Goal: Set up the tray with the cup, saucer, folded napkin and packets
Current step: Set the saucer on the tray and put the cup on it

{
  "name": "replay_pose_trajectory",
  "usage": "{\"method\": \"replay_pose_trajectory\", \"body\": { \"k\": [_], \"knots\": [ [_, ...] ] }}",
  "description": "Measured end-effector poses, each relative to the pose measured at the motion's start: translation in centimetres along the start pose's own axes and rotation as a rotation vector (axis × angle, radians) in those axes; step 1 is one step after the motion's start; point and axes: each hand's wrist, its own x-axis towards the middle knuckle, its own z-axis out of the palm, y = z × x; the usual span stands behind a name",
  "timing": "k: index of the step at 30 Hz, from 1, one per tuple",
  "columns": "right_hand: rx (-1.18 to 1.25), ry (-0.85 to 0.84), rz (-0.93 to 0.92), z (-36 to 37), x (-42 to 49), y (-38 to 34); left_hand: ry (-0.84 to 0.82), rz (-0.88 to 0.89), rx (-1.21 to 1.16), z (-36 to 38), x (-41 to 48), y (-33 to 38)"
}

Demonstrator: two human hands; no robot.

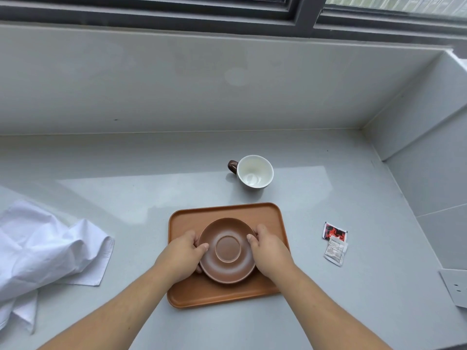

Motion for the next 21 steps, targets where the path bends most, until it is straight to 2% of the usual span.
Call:
{"method": "replay_pose_trajectory", "body": {
  "k": [18,21],
  "knots": [
    [-0.053,0.007,0.006,0.0,0.1,-0.8,-0.011,-0.031,0.062,-0.1,0.2,0.5],
    [-0.065,0.000,0.006,-0.1,0.0,-0.9,-0.013,-0.034,0.210,-0.5,0.2,1.1]
  ]
}}
